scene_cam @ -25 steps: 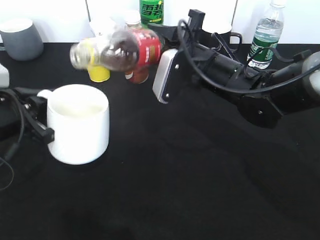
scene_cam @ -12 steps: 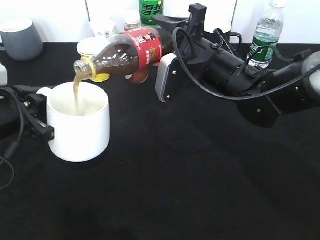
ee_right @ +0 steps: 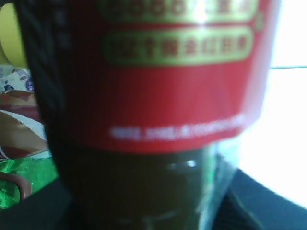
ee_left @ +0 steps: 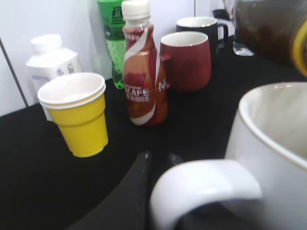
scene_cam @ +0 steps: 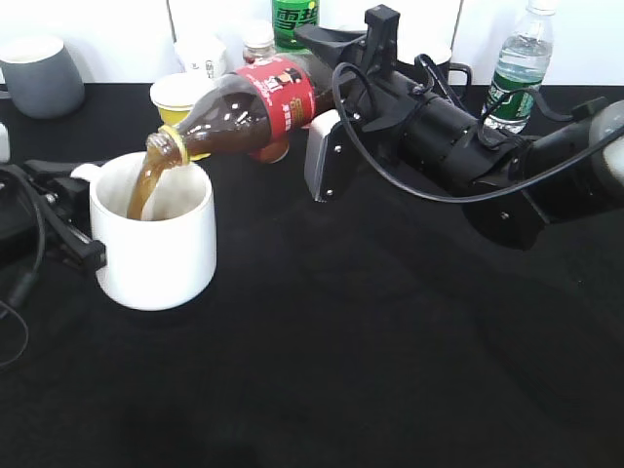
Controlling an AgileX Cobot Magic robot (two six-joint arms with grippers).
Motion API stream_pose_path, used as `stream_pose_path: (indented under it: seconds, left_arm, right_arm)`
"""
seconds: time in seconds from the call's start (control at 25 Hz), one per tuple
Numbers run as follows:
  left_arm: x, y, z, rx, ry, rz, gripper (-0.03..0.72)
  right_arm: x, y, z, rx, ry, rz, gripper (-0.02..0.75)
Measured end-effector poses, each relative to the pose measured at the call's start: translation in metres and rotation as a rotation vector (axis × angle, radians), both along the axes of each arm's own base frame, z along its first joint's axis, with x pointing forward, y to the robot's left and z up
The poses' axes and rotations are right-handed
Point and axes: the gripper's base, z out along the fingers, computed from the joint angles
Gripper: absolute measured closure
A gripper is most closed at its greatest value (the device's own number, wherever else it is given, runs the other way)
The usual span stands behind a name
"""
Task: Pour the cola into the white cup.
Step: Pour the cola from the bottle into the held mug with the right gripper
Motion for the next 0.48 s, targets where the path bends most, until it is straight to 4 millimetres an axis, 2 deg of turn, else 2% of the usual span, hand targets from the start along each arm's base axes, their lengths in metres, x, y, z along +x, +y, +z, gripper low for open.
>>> stream_pose_path:
  seconds: [0.48]
  left_arm:
    - [0.0,0.0004,-0.0012,0.008,0.01,0.003,0.624]
  right_arm:
    - [-0.0001,0.0,0.0006,-0.025,-0.035,-0.007,0.346]
